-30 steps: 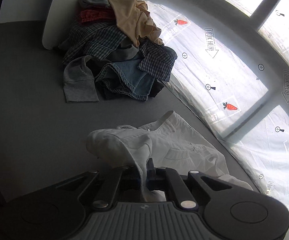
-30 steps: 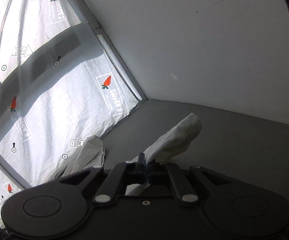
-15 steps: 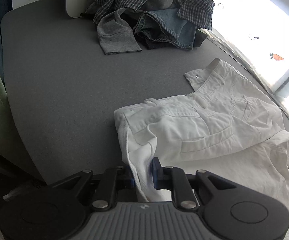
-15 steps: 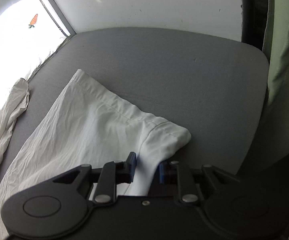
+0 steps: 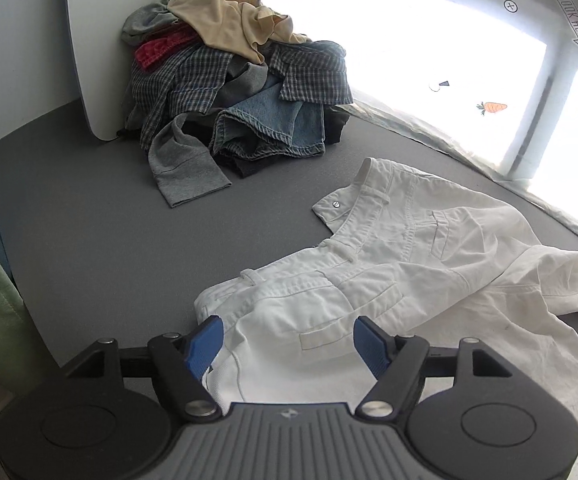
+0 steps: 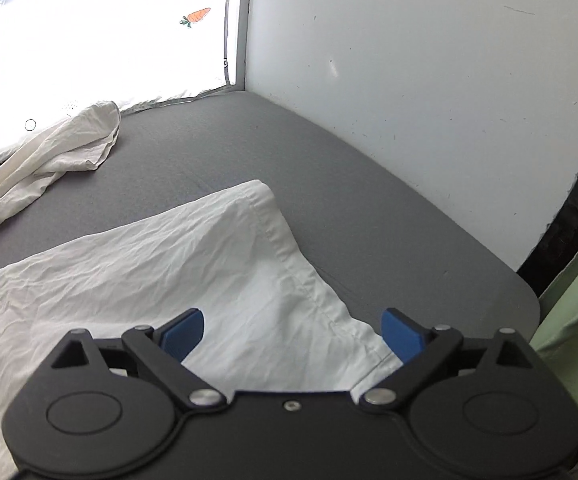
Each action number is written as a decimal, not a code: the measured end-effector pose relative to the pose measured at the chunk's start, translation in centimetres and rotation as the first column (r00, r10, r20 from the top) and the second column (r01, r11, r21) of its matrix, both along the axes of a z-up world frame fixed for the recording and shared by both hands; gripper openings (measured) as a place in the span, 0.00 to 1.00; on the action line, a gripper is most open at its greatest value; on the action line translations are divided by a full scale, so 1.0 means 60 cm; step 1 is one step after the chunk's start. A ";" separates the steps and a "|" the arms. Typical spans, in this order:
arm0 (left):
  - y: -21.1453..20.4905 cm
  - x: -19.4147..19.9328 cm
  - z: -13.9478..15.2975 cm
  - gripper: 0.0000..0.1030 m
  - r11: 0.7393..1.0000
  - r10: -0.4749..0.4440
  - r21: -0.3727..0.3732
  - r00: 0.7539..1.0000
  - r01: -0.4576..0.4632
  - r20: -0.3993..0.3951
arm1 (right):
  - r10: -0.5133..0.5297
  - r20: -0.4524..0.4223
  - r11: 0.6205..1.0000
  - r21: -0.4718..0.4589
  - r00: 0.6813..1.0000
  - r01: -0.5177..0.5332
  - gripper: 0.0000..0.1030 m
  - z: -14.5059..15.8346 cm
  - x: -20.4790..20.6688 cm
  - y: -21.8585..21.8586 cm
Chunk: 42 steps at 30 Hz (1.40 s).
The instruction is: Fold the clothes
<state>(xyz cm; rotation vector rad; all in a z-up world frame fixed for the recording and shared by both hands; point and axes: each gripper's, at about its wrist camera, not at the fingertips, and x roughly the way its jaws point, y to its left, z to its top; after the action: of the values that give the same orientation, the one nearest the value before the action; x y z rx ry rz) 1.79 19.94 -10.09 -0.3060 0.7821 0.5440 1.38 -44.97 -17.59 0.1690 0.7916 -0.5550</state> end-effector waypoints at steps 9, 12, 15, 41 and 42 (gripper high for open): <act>-0.017 -0.007 -0.013 0.70 0.998 -0.060 0.021 0.998 0.060 0.016 | 0.302 0.063 0.941 0.141 0.951 -0.308 1.00 -0.063 0.076 0.146; 0.005 -0.013 -0.019 0.68 0.996 -0.089 0.017 0.996 0.089 0.004 | 0.346 0.062 0.927 0.134 0.936 -0.351 1.00 -0.085 0.095 0.202; 0.049 0.003 -0.029 0.56 0.995 -0.103 -0.003 0.995 0.103 0.005 | 0.323 0.056 0.939 0.109 0.945 -0.327 1.00 -0.097 0.106 0.253; 0.249 0.300 -0.157 0.70 0.736 -0.540 -0.441 0.838 0.513 0.074 | 0.068 0.124 0.998 -0.027 0.990 -0.065 1.00 -0.128 0.092 0.341; 0.247 0.299 -0.157 0.57 0.727 -0.554 -0.440 0.829 0.526 0.075 | 0.067 0.124 0.998 -0.025 0.990 -0.064 1.00 -0.128 0.092 0.341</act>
<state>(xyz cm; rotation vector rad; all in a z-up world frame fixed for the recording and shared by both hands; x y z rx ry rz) 19.71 34.75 -19.53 -0.4615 1.0068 -0.1975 6.89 -24.52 -25.30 0.1559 0.6668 -0.4858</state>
